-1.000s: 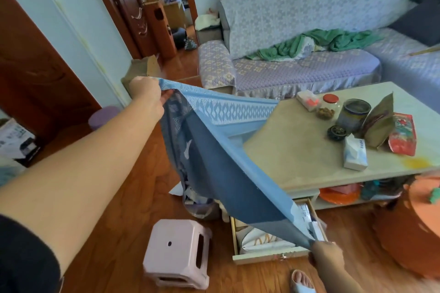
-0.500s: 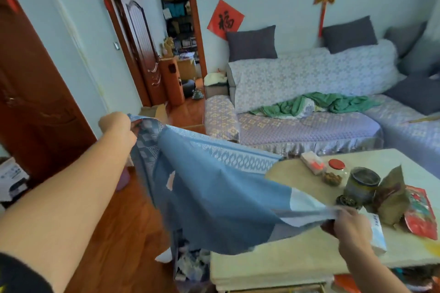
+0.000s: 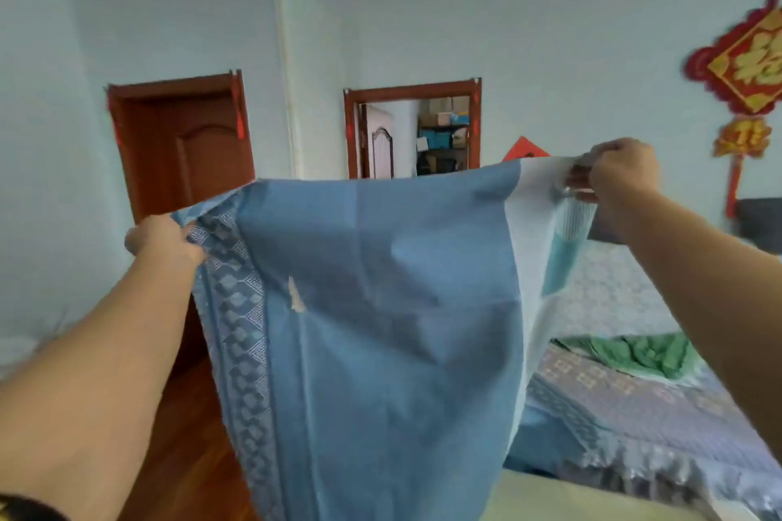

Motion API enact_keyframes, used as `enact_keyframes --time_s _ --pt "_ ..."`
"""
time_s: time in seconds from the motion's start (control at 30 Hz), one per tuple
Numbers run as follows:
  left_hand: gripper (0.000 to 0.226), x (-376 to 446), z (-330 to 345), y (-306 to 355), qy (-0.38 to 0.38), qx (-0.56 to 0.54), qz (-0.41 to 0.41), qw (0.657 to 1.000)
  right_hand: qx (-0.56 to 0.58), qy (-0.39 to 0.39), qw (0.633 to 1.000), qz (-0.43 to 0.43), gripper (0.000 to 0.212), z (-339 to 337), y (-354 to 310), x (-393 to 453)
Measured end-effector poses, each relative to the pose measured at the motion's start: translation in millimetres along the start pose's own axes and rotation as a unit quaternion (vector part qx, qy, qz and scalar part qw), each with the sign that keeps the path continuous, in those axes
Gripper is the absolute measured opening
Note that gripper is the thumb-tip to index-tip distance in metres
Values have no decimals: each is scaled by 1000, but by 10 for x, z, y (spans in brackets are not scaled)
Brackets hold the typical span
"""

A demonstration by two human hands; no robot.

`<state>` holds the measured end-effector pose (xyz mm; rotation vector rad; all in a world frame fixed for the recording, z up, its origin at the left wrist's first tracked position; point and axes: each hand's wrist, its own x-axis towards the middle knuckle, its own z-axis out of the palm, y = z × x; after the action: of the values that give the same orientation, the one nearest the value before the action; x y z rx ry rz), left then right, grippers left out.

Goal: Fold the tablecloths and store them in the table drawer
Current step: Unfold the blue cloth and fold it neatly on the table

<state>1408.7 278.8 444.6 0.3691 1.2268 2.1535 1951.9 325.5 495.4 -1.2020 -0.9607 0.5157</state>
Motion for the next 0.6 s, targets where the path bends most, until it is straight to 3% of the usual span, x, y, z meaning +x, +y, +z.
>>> enact_keyframes --time_s 0.1,0.23,0.3,0.4,0.5,0.6 --pt "40 799 -106 282 86 -141 19 986 4 32 997 -68 30 744 -190 175" --pt "37 1515 -185 680 115 -207 58 970 79 1 996 -51 27 1835 -506 294" --pt "42 1721 -239 914 94 -204 86 971 115 -10 993 -35 32 2359 -616 378" --pt "52 2113 -438 1125 84 -116 70 987 81 -112 990 32 26 3112 -568 366" --pt "47 2613 -751 1096 82 -33 21 996 2 -193 977 92 14 3820 -237 192" --pt "33 2889 -981 957 128 -75 15 989 6 -216 969 117 13 4463 43 38"
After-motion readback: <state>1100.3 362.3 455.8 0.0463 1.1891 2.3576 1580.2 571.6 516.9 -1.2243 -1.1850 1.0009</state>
